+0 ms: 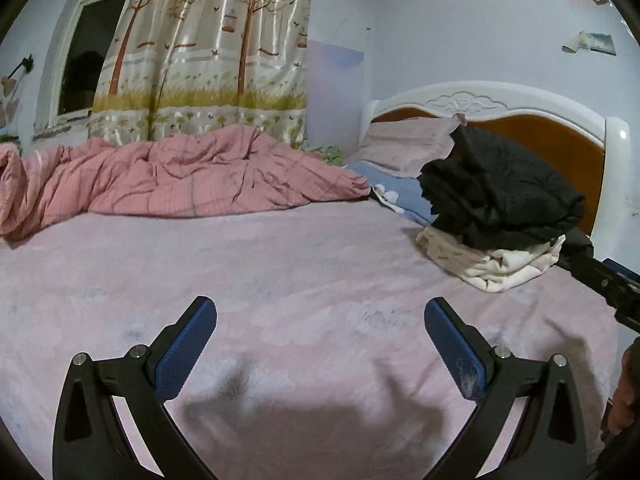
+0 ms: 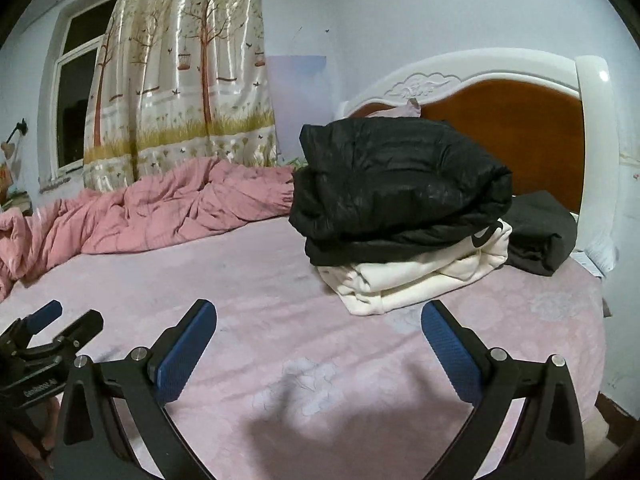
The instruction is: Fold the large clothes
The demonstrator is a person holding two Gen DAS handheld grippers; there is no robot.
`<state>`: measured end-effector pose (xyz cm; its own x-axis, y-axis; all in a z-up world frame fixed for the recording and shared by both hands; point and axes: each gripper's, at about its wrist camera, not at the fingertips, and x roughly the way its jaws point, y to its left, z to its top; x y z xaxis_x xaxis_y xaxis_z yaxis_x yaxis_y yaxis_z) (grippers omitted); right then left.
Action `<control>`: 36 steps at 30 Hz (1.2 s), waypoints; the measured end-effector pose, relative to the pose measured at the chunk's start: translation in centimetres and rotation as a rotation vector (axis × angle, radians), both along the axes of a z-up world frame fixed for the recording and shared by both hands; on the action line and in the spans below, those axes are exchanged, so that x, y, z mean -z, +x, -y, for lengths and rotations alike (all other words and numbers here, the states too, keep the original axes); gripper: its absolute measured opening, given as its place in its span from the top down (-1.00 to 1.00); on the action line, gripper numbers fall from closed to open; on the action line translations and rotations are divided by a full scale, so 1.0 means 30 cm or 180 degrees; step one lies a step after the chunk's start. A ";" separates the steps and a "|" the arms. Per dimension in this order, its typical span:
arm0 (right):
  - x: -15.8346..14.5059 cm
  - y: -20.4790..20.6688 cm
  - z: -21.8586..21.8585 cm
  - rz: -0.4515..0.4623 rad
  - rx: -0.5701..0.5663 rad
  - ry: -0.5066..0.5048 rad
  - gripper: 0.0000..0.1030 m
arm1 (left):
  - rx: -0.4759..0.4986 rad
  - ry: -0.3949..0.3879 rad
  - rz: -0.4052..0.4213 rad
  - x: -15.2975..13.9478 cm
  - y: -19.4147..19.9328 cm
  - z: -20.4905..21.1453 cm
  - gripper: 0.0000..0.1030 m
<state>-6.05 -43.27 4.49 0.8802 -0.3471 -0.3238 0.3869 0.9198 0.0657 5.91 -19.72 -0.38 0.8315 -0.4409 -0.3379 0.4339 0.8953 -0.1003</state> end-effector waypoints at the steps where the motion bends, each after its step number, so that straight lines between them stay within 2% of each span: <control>1: 0.006 0.000 0.001 -0.0016 0.0004 -0.0011 -1.00 | 0.0001 -0.0035 -0.0024 0.004 0.006 -0.007 -1.00; 5: 0.003 0.004 0.004 -0.0042 -0.0003 -0.0018 -1.00 | 0.0018 -0.0112 -0.0003 0.013 0.000 -0.017 -1.00; 10: 0.002 0.004 -0.025 -0.0046 -0.0019 -0.0154 -1.00 | 0.0034 -0.0052 0.0242 0.007 -0.052 -0.008 -1.00; 14: 0.007 0.006 -0.037 -0.0078 -0.0035 -0.0227 -1.00 | 0.0027 -0.0006 0.0310 0.001 -0.064 0.001 -1.00; 19: 0.006 0.000 -0.016 -0.0080 -0.0129 0.0042 -1.00 | 0.0008 0.0016 0.0370 -0.004 -0.074 0.001 -1.00; 21: 0.004 -0.006 -0.017 -0.0047 -0.0094 0.0004 -1.00 | 0.0003 0.0033 0.0408 -0.006 -0.081 0.004 -1.00; 36: 0.008 -0.006 -0.001 -0.0071 -0.0033 -0.0006 -1.00 | -0.0017 0.0060 0.0400 -0.005 -0.082 0.008 -1.00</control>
